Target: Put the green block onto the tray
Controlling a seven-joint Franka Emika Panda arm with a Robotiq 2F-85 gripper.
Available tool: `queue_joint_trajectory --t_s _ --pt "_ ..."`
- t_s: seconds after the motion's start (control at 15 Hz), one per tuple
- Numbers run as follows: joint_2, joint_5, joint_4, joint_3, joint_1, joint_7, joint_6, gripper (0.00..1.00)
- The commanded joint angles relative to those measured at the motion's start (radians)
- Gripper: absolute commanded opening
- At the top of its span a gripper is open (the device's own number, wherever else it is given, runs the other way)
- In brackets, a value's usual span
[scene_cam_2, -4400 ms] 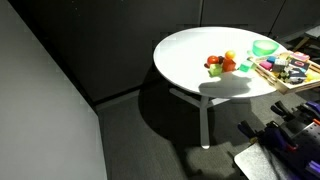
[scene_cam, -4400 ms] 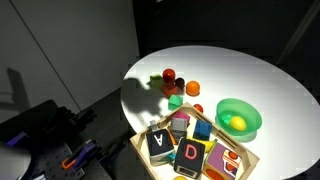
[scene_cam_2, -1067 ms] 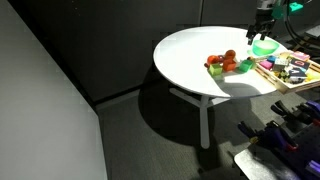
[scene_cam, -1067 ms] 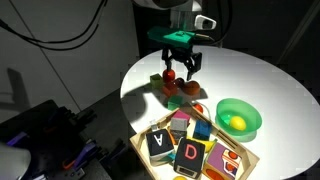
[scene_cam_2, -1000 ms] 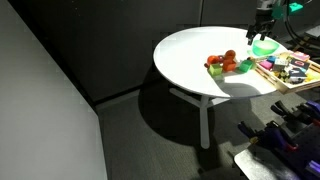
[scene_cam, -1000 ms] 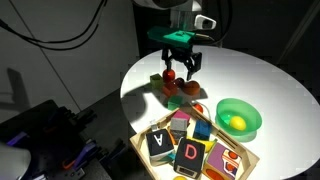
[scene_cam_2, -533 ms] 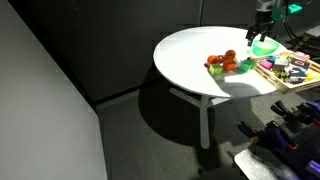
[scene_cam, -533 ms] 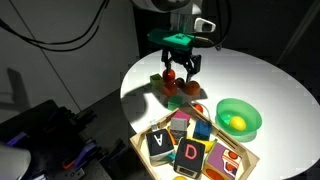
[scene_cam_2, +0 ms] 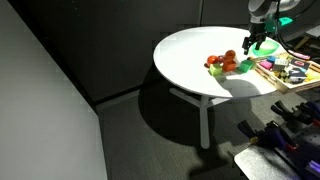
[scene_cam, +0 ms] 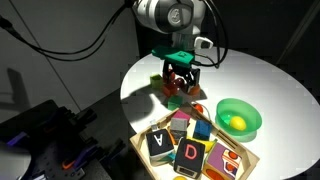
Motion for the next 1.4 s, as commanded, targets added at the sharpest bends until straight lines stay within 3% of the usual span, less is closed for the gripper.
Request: queue_joint_trajectory --t_s 0.0,0.47,1.33 --pt "0.054 -0.015 0.041 0.033 -0.024 -0.045 0.036 1.0" --pt "0.128 -0.073 0.071 0.039 -0.02 -0.083 0.118 1.0" --pt "0.198 -0.168 0.124 0.063 -0.041 -0.26 0.064 1.0"
